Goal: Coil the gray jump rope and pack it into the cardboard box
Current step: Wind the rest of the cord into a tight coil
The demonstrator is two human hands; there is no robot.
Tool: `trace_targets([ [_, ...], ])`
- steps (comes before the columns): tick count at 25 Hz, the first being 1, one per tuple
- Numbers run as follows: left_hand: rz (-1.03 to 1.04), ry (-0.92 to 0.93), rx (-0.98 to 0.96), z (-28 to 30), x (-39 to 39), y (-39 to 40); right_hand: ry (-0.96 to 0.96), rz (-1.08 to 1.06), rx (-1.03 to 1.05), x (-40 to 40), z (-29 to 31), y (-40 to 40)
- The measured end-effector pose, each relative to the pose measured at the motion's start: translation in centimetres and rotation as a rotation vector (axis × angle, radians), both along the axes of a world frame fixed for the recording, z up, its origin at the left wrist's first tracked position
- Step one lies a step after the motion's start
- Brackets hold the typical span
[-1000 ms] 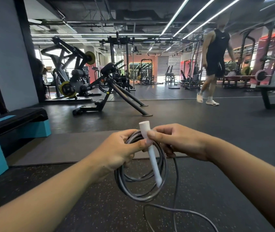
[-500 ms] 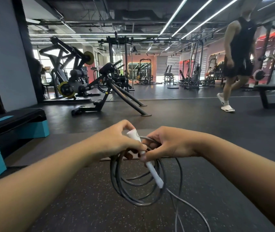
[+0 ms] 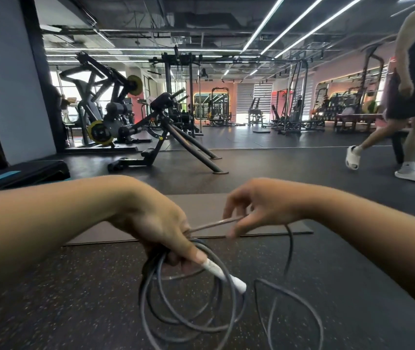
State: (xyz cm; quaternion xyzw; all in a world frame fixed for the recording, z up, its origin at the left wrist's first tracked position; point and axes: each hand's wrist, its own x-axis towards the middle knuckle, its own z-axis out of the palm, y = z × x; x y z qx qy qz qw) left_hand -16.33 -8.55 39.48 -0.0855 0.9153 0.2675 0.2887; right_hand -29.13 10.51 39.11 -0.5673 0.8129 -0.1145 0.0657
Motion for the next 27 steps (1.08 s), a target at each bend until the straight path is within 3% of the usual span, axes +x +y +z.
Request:
trace_targets([
  [3, 0.043, 0.172, 0.244, 0.6, 3.0, -2.9, -0.194, -0.116, -0.099, -2.6, 1.3, 3.3],
  [7, 0.279, 0.577, 0.785, 1.0, 4.8, -5.8, -0.398, -0.269, -0.4, -5.1, 0.0, 5.6],
  [9, 0.435, 0.784, 1.04, 0.3, 4.0, -5.1, -0.651, -0.233, -0.528, -5.3, -0.9, 4.8],
  [12, 0.56, 1.001, 1.238, -0.3, 2.0, -2.5, -1.082, -0.127, -0.662, -4.5, -2.7, 2.4],
  [15, 0.673, 1.134, 1.431, -0.7, 0.4, 0.2, -1.233, -0.031, -0.724, -2.6, -4.5, -0.5],
  [18, 0.743, 1.222, 1.45, -1.8, -1.9, 3.8, -1.219, 0.061, -0.814, 0.8, -5.3, -4.0],
  [20, 0.815, 1.251, 1.322, -2.4, -2.8, 5.9, -1.186, 0.078, -0.904, 2.7, -5.1, -6.0],
  [24, 0.862, 1.316, 0.964, -4.0, -4.0, 6.0, -1.186, -0.068, -1.122, 3.9, -4.5, -7.3],
  [27, 0.922, 1.298, 0.966, -4.6, -4.3, 5.7, -1.275, -0.167, -1.199, 4.8, -4.9, -8.1],
])
